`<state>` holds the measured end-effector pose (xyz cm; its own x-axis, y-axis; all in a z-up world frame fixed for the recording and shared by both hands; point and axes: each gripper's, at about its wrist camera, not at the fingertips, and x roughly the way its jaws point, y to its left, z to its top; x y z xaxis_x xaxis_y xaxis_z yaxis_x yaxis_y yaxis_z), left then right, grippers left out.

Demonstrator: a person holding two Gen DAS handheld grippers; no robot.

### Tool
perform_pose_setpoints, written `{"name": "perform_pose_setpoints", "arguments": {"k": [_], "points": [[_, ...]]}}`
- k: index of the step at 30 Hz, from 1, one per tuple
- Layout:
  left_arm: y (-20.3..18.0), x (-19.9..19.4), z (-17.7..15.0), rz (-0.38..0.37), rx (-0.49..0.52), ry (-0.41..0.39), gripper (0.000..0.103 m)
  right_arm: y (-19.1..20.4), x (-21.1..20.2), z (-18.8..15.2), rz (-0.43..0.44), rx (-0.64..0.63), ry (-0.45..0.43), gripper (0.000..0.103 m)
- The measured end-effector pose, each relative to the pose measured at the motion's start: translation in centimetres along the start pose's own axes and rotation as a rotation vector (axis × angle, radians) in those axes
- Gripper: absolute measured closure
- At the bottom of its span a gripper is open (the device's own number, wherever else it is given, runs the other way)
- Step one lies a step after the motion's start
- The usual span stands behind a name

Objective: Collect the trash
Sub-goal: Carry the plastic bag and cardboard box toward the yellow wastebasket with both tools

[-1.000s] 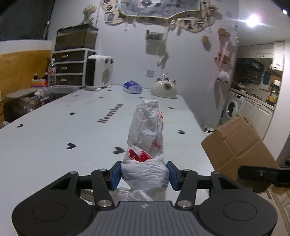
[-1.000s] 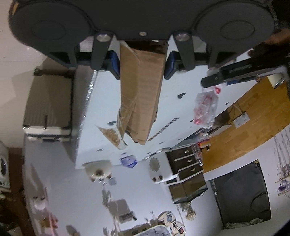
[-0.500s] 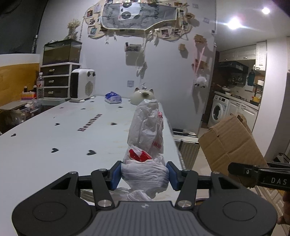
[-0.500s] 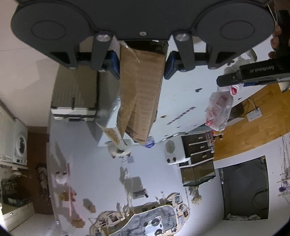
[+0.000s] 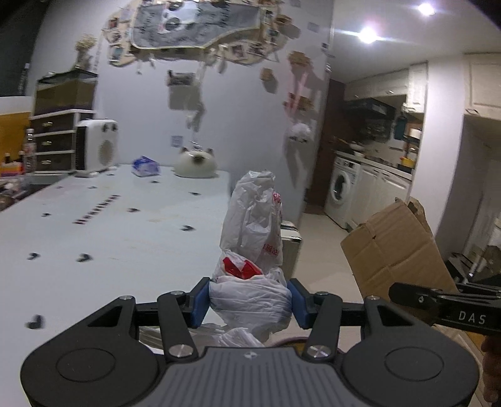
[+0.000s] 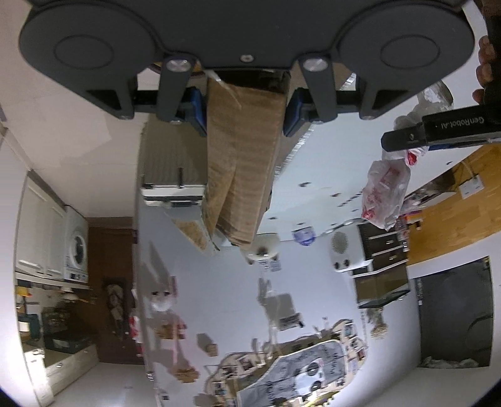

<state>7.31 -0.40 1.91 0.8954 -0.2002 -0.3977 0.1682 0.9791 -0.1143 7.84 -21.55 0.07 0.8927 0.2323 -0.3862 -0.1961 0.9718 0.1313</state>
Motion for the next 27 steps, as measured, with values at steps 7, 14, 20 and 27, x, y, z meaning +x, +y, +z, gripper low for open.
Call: {"name": "perform_pose_setpoints", "arguments": {"k": [7, 14, 20, 27], "points": [[-5.3, 2.9, -1.6, -0.083, 0.03, 0.046, 0.05, -5.1, -1.3, -1.7, -0.082, 0.052, 0.015, 0.051], [-8.5, 7.6, -4.3, -0.126, 0.011, 0.143, 0.05, -9.5, -0.9, -4.4, -0.138, 0.11, 0.068, 0.051], [-10.2, 13.0, -7.7, -0.145, 0.0, 0.276, 0.05, -12.4, 1.2, -6.8, -0.164, 0.168, 0.129, 0.051], [-10.1, 20.2, -11.7, -0.154, 0.018, 0.393, 0.05, -14.1, 4.5, -8.7, -0.179, 0.214, 0.186, 0.051]]}}
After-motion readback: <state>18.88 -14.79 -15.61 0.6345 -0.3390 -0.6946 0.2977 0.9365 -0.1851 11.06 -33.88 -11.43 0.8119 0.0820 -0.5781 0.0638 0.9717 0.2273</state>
